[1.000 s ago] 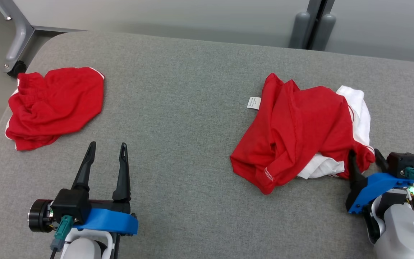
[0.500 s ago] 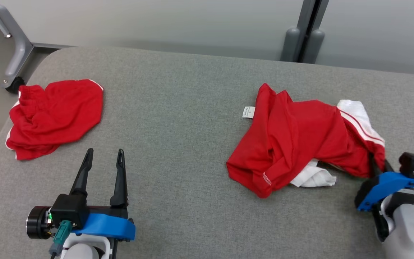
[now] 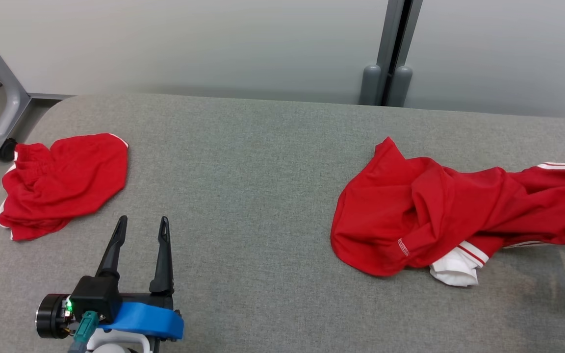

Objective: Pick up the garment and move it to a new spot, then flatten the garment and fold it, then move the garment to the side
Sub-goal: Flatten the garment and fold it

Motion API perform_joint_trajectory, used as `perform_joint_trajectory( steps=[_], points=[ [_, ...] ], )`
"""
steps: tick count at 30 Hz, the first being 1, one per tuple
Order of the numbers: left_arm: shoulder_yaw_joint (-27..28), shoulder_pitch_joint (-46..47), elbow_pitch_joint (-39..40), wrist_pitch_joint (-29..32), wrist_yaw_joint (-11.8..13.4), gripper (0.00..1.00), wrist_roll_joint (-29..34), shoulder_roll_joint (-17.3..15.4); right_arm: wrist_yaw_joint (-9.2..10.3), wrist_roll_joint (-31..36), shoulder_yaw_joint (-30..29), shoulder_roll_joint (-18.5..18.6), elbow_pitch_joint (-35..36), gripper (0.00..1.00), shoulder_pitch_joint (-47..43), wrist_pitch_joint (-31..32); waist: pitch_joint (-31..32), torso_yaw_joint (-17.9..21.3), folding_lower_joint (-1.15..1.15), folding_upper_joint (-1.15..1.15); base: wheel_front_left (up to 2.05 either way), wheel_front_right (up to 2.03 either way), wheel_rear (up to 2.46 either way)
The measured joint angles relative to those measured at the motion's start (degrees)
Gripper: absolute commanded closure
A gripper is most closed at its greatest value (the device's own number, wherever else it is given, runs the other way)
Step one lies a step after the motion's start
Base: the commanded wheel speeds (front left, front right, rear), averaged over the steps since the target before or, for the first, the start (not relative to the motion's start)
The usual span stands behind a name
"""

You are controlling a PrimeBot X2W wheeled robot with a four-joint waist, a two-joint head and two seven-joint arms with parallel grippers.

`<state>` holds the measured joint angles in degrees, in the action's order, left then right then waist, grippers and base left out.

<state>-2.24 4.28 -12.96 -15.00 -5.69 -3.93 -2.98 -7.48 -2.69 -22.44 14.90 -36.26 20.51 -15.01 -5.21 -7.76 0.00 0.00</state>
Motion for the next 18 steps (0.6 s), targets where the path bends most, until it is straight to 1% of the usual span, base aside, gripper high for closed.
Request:
perform_joint_trajectory(
  steps=[4, 7, 9, 14, 17, 18],
  points=[
    [0.0, -0.4, 0.1, 0.0, 0.0, 0.00, 0.0, 0.0, 0.00, 0.0, 1.7, -0.3, 3.8, 1.00, -0.1, 0.0, 0.3, 0.0, 0.00, 0.00, 0.00, 0.00, 0.00],
    [0.0, -0.5, 0.1, 0.0, 0.0, 0.00, -0.1, 0.0, 0.00, 0.0, 4.3, -1.5, 6.8, 1.00, 0.3, 0.0, 0.7, -0.3, 0.00, 0.00, 0.00, 0.00, 0.00],
    [0.0, -0.6, 0.1, 0.0, 0.0, 0.00, -0.1, 0.0, 0.00, -0.1, 7.4, -2.3, 8.9, 1.00, 0.9, 0.1, 0.9, -0.6, 0.00, 0.00, 0.00, 0.00, 0.00],
    [0.0, -0.7, 0.0, 0.0, 0.0, 0.00, -0.2, 0.0, 0.00, -0.1, 16.4, -6.4, 14.7, 1.00, 3.0, 1.9, 1.3, -1.5, 0.00, 0.00, 0.00, 0.00, 0.00],
    [0.0, -0.7, 0.1, 0.0, 0.0, 0.00, -0.2, 0.0, 0.00, -1.0, 22.5, -8.6, 15.9, 1.00, 4.7, 2.9, 1.2, -2.0, 0.00, 0.00, 0.00, 0.00, 0.00],
    [0.0, -0.7, 0.1, 0.0, 0.0, 0.00, -0.2, 0.0, 0.00, -1.0, 22.5, -8.6, 15.9, 1.00, 4.7, 2.9, 1.2, -2.0, 0.00, 0.00, 0.00, 0.00, 0.00]
  ],
)
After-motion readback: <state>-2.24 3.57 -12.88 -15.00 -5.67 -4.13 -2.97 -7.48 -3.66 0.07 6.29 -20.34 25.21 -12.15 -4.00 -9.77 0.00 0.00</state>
